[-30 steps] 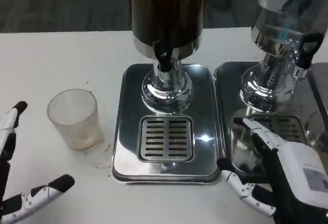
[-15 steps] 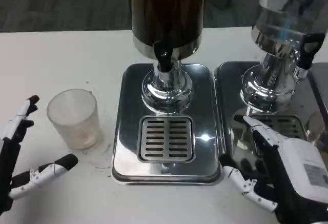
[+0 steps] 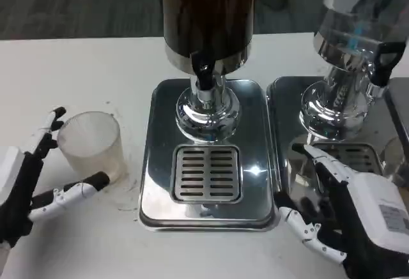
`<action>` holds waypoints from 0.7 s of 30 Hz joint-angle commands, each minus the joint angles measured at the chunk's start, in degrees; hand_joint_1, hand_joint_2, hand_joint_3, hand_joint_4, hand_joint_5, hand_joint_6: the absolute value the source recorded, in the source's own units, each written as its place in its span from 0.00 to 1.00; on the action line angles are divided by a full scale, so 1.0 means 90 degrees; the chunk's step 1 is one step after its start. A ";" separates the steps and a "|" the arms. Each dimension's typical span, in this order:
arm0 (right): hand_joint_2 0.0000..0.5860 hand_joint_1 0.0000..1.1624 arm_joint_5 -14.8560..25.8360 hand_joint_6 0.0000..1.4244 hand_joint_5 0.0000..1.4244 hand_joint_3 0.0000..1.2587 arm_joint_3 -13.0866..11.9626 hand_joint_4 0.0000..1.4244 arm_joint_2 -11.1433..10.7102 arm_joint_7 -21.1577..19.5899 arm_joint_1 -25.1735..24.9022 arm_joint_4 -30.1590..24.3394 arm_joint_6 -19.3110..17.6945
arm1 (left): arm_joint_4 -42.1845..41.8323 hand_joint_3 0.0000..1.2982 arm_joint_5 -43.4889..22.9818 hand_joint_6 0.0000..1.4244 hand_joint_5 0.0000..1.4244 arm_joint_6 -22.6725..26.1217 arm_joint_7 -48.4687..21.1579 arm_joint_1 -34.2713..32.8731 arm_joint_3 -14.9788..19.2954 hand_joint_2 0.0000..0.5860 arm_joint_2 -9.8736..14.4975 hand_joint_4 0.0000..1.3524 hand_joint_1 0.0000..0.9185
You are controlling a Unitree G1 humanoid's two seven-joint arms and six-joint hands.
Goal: Grasp the cup under the faucet to collect the drink, then remove the cup.
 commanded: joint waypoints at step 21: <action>0.60 0.24 0.0000 0.17 0.17 0.16 -0.0120 0.13 0.0076 -0.0076 0.0313 -0.0337 0.0028 | 0.2017 0.03 -0.0016 0.16 0.20 0.0125 -0.0040 -0.1576 -0.0912 0.00 -0.0060 0.11 0.07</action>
